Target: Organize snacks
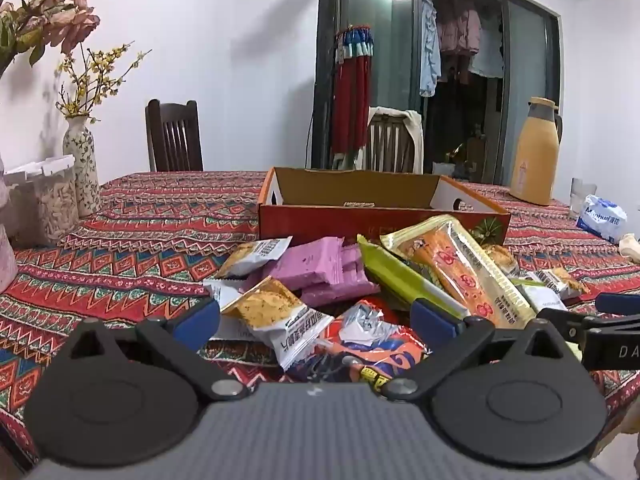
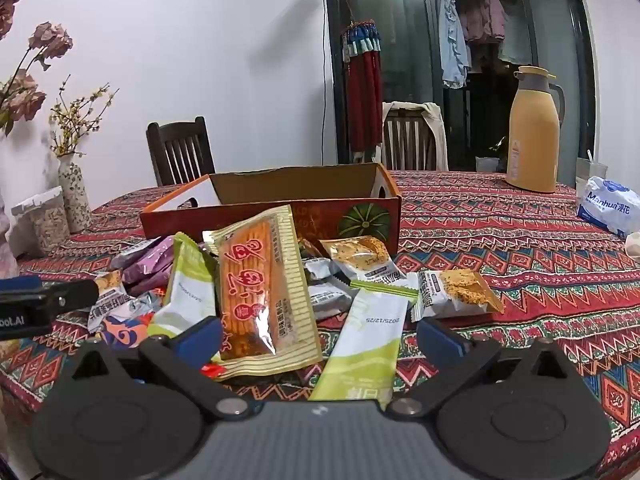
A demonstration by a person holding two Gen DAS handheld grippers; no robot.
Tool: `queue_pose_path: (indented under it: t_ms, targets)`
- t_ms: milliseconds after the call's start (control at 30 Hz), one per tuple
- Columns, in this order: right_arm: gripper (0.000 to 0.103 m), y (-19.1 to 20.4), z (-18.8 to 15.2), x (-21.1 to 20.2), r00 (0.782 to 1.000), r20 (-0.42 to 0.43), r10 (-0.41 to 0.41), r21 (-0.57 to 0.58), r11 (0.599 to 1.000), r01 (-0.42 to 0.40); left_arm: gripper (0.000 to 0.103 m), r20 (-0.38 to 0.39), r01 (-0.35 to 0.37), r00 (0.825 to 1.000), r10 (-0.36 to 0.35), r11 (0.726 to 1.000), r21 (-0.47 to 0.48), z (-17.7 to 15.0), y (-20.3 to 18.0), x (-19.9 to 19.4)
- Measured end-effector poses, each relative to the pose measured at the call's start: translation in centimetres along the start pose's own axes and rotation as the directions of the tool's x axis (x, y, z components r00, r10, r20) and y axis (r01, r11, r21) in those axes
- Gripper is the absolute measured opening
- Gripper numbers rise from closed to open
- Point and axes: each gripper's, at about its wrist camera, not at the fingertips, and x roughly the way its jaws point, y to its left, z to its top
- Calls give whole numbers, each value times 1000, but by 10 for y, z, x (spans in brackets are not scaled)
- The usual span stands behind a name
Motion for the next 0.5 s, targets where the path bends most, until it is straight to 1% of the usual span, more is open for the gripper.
queue_pose_path:
  t_ms: [67, 133, 233, 500]
  targets:
    - [103, 0, 1, 1, 1000, 5, -1, -3, 1000, 1, 103, 15, 14, 1000, -14, 1000, -2, 0, 1, -4]
    - [103, 0, 1, 1, 1000, 9, 0, -4, 1000, 0, 103, -13, 4, 1000, -4, 1000, 14, -6, 0, 1]
    - [103, -1, 0, -1, 1000, 11, -1, -2, 1000, 1, 103, -36, 9, 999, -9, 1000, 1, -4, -1, 5]
    - [103, -5, -1, 2, 1000, 0, 0, 6, 1000, 0, 103, -40, 5, 999, -5, 1000, -2, -1, -1, 5]
